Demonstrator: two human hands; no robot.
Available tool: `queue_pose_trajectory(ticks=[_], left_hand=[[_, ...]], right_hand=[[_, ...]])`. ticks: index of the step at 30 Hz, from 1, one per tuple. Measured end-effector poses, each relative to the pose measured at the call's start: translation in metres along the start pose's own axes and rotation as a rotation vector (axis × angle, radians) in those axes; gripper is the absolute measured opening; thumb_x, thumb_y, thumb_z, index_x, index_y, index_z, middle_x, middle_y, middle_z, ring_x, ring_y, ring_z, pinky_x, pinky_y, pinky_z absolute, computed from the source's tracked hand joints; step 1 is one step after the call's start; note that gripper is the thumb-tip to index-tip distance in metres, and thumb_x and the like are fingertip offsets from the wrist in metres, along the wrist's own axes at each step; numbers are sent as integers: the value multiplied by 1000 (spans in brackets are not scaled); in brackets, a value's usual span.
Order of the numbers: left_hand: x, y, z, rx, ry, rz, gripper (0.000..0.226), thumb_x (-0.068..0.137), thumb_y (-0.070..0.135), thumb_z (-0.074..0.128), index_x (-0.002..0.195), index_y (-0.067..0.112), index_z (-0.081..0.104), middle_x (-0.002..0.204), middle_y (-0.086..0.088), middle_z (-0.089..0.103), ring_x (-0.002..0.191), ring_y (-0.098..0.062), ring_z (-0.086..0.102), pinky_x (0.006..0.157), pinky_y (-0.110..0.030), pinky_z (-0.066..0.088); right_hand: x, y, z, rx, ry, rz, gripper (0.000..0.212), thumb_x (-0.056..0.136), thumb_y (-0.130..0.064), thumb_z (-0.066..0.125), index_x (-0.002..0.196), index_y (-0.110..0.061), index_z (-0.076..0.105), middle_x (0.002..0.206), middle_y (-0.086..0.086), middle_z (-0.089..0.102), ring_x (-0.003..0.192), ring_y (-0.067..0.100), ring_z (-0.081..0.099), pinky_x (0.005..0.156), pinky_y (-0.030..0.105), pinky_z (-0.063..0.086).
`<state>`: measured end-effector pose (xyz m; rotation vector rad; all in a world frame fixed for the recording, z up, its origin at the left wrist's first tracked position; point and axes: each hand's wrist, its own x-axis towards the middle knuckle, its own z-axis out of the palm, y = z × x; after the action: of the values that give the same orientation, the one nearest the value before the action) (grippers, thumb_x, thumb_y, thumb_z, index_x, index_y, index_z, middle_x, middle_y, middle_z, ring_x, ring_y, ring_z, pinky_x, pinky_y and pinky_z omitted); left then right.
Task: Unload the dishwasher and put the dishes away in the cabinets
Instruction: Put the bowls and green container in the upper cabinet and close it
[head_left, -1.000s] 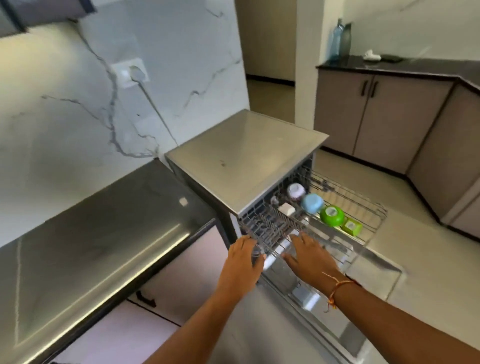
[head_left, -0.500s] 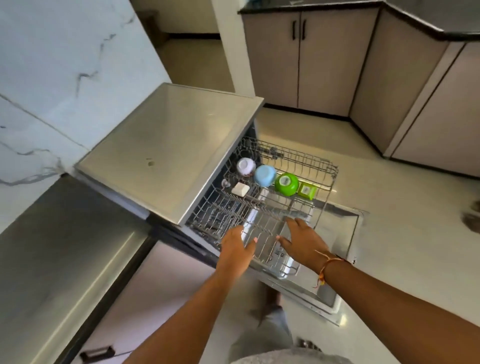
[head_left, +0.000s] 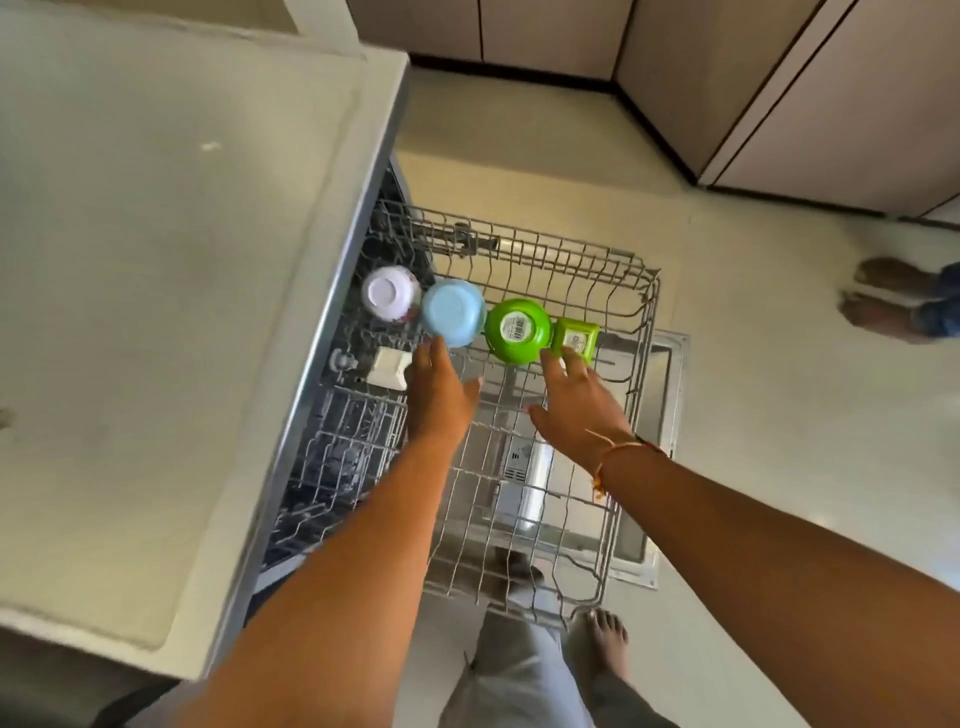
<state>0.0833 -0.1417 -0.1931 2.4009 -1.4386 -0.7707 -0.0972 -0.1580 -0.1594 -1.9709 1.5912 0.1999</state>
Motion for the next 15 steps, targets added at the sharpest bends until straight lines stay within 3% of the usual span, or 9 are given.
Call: queue_pose_trajectory(ticks=[7, 15], left_hand=[[109, -9, 34, 198, -24, 66, 95, 80, 27, 77, 154, 21, 18, 158, -15, 17, 139, -40, 25, 105, -52, 39], [144, -7, 47, 374, -117, 78, 103, 73, 36, 82, 152, 30, 16, 157, -11, 15, 135, -40, 27, 96, -54, 47]], right_hand=[[95, 9, 32, -128, 41, -21, 84, 86, -30, 70, 154, -23, 22, 161, 18, 15, 143, 43, 25, 110, 52, 39], [146, 12, 41, -250, -26, -151, 90, 84, -23, 72, 155, -36, 17, 163, 15, 8, 144, 44, 23, 106, 55, 42]])
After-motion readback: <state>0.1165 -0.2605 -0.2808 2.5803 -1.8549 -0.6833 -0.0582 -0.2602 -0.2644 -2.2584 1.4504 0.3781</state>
